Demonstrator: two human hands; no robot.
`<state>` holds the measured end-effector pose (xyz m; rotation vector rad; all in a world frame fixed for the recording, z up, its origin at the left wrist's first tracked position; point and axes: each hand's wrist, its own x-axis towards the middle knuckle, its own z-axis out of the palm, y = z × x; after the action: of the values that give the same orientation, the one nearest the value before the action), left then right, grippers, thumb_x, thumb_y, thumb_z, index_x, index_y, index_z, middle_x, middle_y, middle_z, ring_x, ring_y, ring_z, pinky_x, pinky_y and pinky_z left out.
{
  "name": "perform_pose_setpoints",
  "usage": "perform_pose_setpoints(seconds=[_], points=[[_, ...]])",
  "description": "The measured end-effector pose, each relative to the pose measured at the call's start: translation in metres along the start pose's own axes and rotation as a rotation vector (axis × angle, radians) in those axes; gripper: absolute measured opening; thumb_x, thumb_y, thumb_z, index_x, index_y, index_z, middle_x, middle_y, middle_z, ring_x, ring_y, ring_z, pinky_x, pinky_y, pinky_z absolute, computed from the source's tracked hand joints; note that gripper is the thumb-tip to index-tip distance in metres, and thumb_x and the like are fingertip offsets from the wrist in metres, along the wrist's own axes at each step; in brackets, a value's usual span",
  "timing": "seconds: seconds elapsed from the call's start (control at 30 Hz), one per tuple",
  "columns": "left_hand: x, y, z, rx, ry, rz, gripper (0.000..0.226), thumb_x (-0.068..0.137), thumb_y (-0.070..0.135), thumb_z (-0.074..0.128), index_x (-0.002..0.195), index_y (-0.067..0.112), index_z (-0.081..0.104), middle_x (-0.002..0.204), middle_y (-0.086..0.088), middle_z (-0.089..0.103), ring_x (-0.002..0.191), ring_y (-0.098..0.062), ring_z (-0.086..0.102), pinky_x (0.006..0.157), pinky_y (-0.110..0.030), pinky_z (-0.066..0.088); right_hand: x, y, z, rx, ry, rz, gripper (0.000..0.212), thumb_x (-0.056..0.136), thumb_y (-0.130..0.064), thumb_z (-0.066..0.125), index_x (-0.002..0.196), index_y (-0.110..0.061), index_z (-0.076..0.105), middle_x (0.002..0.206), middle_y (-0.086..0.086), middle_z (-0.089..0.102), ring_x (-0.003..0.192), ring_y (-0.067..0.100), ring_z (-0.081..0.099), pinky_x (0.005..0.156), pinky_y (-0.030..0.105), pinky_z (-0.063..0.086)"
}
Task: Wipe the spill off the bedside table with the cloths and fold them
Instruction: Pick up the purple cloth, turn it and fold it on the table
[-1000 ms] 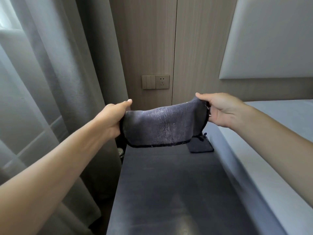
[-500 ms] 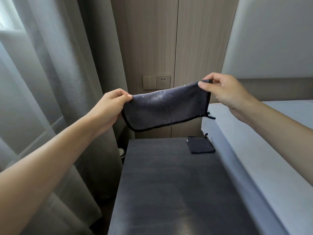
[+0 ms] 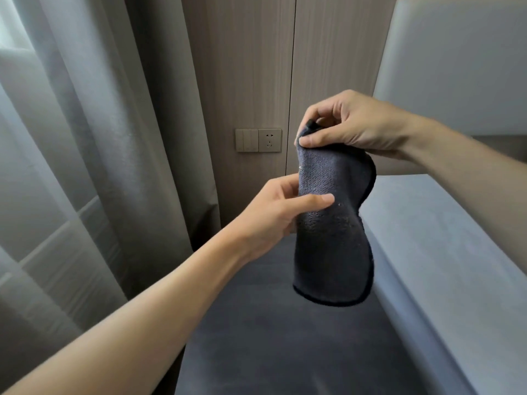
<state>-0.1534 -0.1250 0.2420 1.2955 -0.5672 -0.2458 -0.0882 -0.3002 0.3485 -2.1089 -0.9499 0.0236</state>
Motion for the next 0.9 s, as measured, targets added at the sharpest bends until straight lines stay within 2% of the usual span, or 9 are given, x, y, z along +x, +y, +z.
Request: perform_pose_setpoints(seconds=[0.1,0.2,0.3,0.4,0.47,0.57,0.67,0.8,0.9], points=[[-0.001,0.001,0.002,-0.064,-0.05,-0.041,0.028,0.088,0.002,0.062,0.115,0.004,0.065,0.106,-0.013,0.07,0.094,-0.024,0.069,0.088,-0.035,0.055,-0.003,0.008,-0.003,0.065,-0.037,0.102,0.019,0.081,-0.03,0.078,0.093,-0.016,0.077,0.09,0.001,0.077,0.086,0.01,0.069,0.078,0.019,0.053],[-0.001,0.004,0.003,-0.138,-0.034,-0.091,0.022,0.093,0.003,0.059,0.114,0.008,0.062,0.103,-0.012,0.07,0.089,-0.023,0.069,0.082,-0.032,0.057,-0.007,0.029,0.005,0.169,0.055,0.281,0.04,0.076,-0.046,0.078,0.099,-0.014,0.076,0.092,0.003,0.073,0.085,0.014,0.065,0.079,0.025,0.051],[0.001,0.006,-0.002,-0.227,0.086,-0.098,0.021,0.097,0.004,0.052,0.116,0.006,0.061,0.097,-0.009,0.071,0.086,-0.019,0.07,0.075,-0.028,0.058,-0.017,0.054,0.018,0.217,0.173,0.552,0.048,0.085,-0.058,0.066,0.102,-0.013,0.071,0.102,0.01,0.067,0.086,0.024,0.061,0.081,0.031,0.046],[0.005,0.008,-0.012,-0.305,0.198,-0.093,0.022,0.096,0.004,0.049,0.114,0.007,0.061,0.101,-0.011,0.071,0.088,-0.021,0.069,0.077,-0.031,0.059,-0.033,0.073,0.033,0.205,0.312,0.749,0.058,0.095,-0.064,0.052,0.086,-0.009,0.069,0.092,0.013,0.068,0.074,0.023,0.063,0.075,0.036,0.054],[0.007,0.008,-0.017,-0.349,0.259,-0.084,0.025,0.095,0.002,0.048,0.118,0.006,0.057,0.105,-0.015,0.068,0.09,-0.025,0.069,0.08,-0.035,0.06,-0.042,0.075,0.041,0.304,0.171,0.764,0.069,0.094,-0.07,0.043,0.09,-0.007,0.07,0.093,0.017,0.07,0.076,0.026,0.064,0.085,0.043,0.053],[0.01,0.004,-0.023,-0.327,0.343,-0.08,0.026,0.095,-0.001,0.049,0.118,0.008,0.055,0.102,-0.015,0.068,0.089,-0.025,0.069,0.079,-0.035,0.06,-0.044,0.065,0.049,0.459,-0.135,0.691,0.089,0.094,-0.077,0.023,0.118,-0.002,0.066,0.1,0.023,0.067,0.088,0.031,0.061,0.095,0.046,0.047],[0.012,0.001,-0.03,-0.258,0.413,-0.076,0.033,0.094,-0.005,0.05,0.123,0.009,0.055,0.108,-0.015,0.068,0.094,-0.025,0.069,0.085,-0.039,0.059,-0.035,0.051,0.058,0.603,-0.038,0.583,0.073,0.095,-0.066,0.038,0.126,-0.003,0.058,0.11,0.026,0.058,0.097,0.029,0.053,0.097,0.041,0.041],[0.011,0.008,-0.044,-0.156,0.412,-0.044,0.032,0.094,-0.003,0.052,0.12,0.017,0.056,0.106,-0.011,0.07,0.09,-0.023,0.071,0.08,-0.04,0.06,-0.026,0.049,0.069,0.515,0.18,0.469,0.024,0.099,-0.022,0.058,0.117,-0.009,0.064,0.104,0.014,0.063,0.092,0.024,0.052,0.082,0.035,0.038],[0.007,0.012,-0.055,-0.016,0.352,-0.041,0.031,0.095,-0.005,0.05,0.117,0.016,0.056,0.106,-0.009,0.067,0.084,-0.021,0.067,0.065,-0.033,0.058,-0.025,0.05,0.073,0.522,0.265,0.372,0.031,0.099,-0.009,0.052,0.129,-0.008,0.062,0.117,0.012,0.069,0.1,0.02,0.054,0.084,0.035,0.037]])
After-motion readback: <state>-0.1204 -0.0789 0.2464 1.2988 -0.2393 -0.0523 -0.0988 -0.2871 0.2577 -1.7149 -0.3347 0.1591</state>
